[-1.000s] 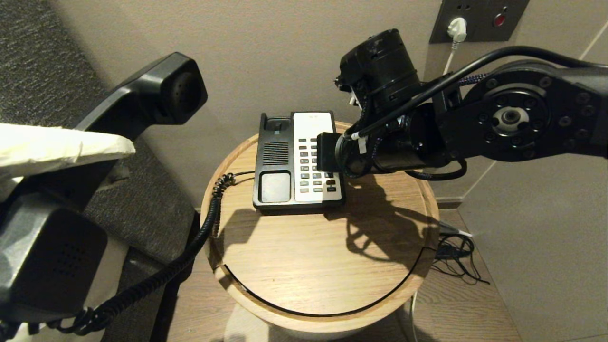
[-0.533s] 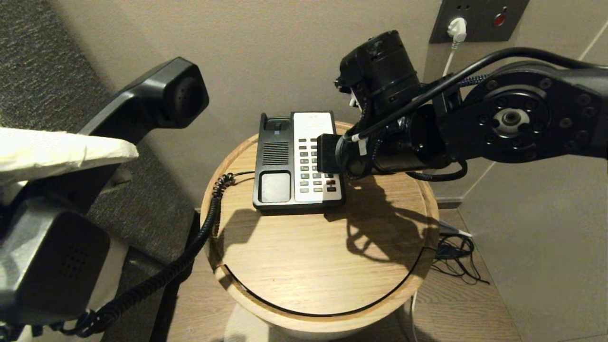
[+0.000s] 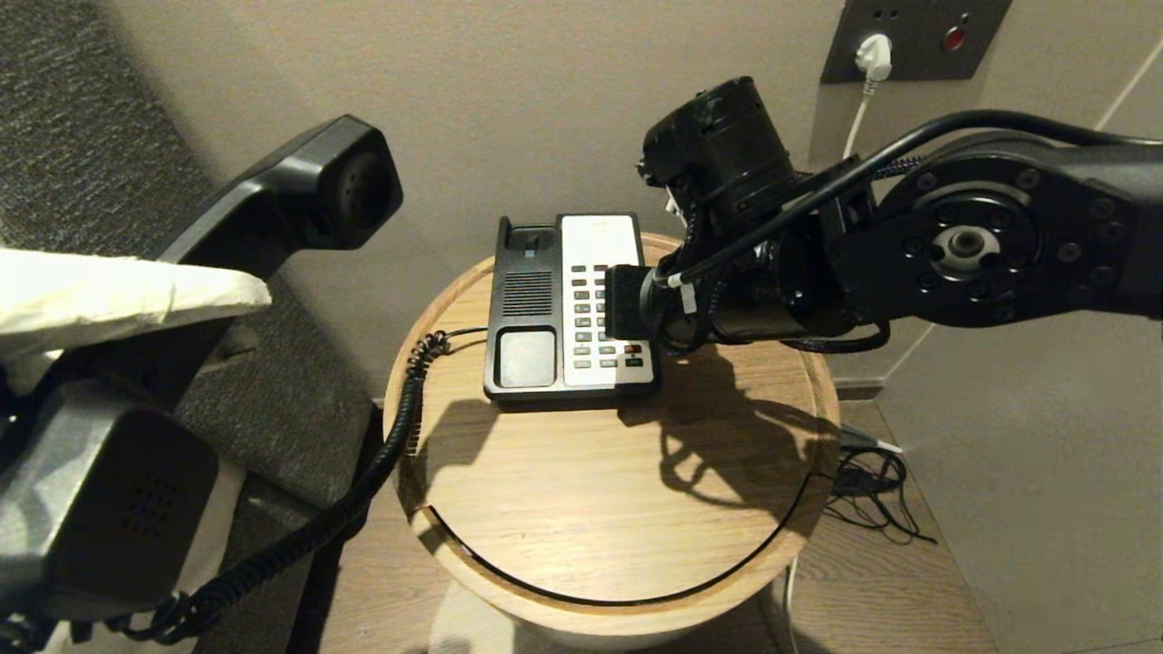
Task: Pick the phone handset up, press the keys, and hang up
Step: Dial the number
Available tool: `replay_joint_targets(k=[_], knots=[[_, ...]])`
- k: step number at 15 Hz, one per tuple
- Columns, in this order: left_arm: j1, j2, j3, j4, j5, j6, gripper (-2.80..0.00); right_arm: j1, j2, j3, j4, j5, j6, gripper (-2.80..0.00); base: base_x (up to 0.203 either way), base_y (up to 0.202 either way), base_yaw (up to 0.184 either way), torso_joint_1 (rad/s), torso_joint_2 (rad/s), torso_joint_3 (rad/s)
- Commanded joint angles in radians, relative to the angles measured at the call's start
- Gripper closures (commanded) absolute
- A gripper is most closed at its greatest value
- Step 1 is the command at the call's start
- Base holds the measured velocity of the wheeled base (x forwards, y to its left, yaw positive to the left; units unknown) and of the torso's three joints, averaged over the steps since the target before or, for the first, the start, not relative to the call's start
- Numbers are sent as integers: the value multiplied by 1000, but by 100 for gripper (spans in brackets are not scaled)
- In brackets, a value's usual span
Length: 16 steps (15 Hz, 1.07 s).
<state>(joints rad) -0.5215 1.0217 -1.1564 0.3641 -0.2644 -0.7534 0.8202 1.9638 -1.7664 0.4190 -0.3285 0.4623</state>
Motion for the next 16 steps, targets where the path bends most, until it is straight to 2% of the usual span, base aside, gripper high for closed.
replay_joint_targets(k=[1, 13, 16], knots=[[0, 1, 1, 3, -1, -4, 0, 0, 3, 2, 6, -1, 1, 0, 0, 0, 0, 0, 0, 0], [0, 3, 14, -11, -2, -4, 0, 31, -42, 4, 7, -1, 22, 0, 0, 0, 0, 0, 0, 0], [0, 3, 15, -11, -2, -4, 0, 31, -64, 12, 44, -1, 31, 0, 0, 0, 0, 0, 0, 0]])
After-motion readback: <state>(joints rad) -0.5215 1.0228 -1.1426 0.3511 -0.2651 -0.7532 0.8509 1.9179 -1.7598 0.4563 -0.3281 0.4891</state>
